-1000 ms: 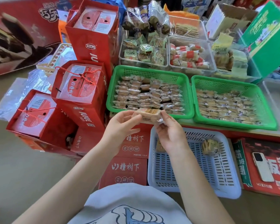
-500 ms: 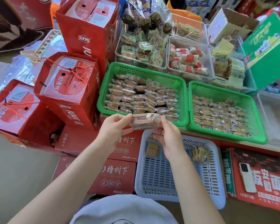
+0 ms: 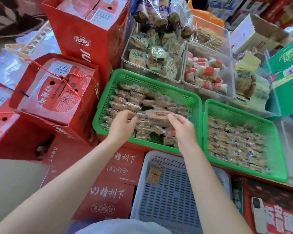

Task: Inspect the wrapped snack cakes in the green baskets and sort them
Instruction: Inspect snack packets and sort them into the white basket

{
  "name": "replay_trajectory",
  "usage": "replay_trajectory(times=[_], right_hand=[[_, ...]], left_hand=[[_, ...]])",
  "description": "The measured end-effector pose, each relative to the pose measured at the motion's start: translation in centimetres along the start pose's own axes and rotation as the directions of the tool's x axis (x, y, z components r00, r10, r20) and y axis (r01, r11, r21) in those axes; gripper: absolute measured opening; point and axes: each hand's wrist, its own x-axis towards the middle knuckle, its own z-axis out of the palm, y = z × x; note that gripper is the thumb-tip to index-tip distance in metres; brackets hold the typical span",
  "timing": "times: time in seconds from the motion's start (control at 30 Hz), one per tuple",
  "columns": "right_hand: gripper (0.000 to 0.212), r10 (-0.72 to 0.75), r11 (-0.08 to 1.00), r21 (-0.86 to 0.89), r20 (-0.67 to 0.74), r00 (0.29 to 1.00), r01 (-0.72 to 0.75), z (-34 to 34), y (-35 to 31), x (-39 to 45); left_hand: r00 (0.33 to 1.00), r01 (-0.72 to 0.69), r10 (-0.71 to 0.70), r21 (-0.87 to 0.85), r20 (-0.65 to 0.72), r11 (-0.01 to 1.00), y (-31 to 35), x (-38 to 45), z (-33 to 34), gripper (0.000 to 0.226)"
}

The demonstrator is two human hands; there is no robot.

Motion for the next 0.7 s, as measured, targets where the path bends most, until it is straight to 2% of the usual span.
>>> replay_trajectory(times=[0.07, 0.13, 0.17, 0.23, 0.3, 0.37, 0.43, 0.53, 0.63, 0.7], right_hand=[[0.022, -0.009, 0.998, 0.069, -0.025, 1.000, 0.011, 0.6, -0.6, 2.4], [0.021, 0.005, 0.982, 0.186, -0.017, 1.000, -0.002, 1.7, -1.1, 4.7], [0.018, 0.013, 0.973, 0.233, -0.010, 1.000, -0.010, 2.4, -1.2, 5.7], [0.013, 0.013, 0.976, 0.217, -0.012, 1.000, -0.010, 3.8, -0.9, 7.4], [0.018, -0.027, 0.999, 0.038, -0.035, 0.999, 0.028, 4.8, -0.3, 8.6], [0.026, -0.106, 0.974, -0.205, -0.042, 0.993, 0.095, 5.1, 0.0, 9.3], [0.026, -0.206, 0.908, -0.375, -0.009, 0.979, 0.187, 5.0, 0.3, 9.8], [0.022, -0.331, 0.786, -0.532, 0.070, 0.941, 0.316, 5.6, 0.6, 10.2], [0.025, -0.373, 0.670, -0.663, 0.088, 0.924, 0.334, 7.3, 0.6, 10.4], [0.028, -0.434, 0.552, -0.755, 0.101, 0.895, 0.353, 8.5, 0.8, 10.3]], left_hand=[[0.994, -0.093, 0.069, 0.296, 0.089, 0.951, -1.0, 1.9, 0.8, 0.047], [0.977, -0.161, 0.067, 0.504, 0.201, 0.848, -1.9, 3.2, 1.4, 0.061], [0.967, -0.196, 0.060, 0.572, 0.247, 0.796, -2.4, 3.8, 1.8, 0.064], [0.952, -0.249, 0.065, 0.637, 0.298, 0.730, -3.0, 4.7, 2.3, 0.067], [0.947, -0.267, 0.065, 0.659, 0.314, 0.703, -3.3, 5.6, 2.4, 0.068], [0.944, -0.273, 0.049, 0.684, 0.327, 0.676, -3.7, 6.2, 2.5, 0.068], [0.942, -0.275, 0.035, 0.710, 0.333, 0.648, -4.1, 6.4, 2.7, 0.068], [0.944, -0.274, 0.035, 0.720, 0.328, 0.638, -4.3, 6.3, 2.9, 0.069], [0.946, -0.273, 0.039, 0.724, 0.323, 0.633, -4.3, 6.2, 3.0, 0.068], [0.946, -0.274, 0.044, 0.723, 0.320, 0.634, -4.3, 6.2, 3.0, 0.068]])
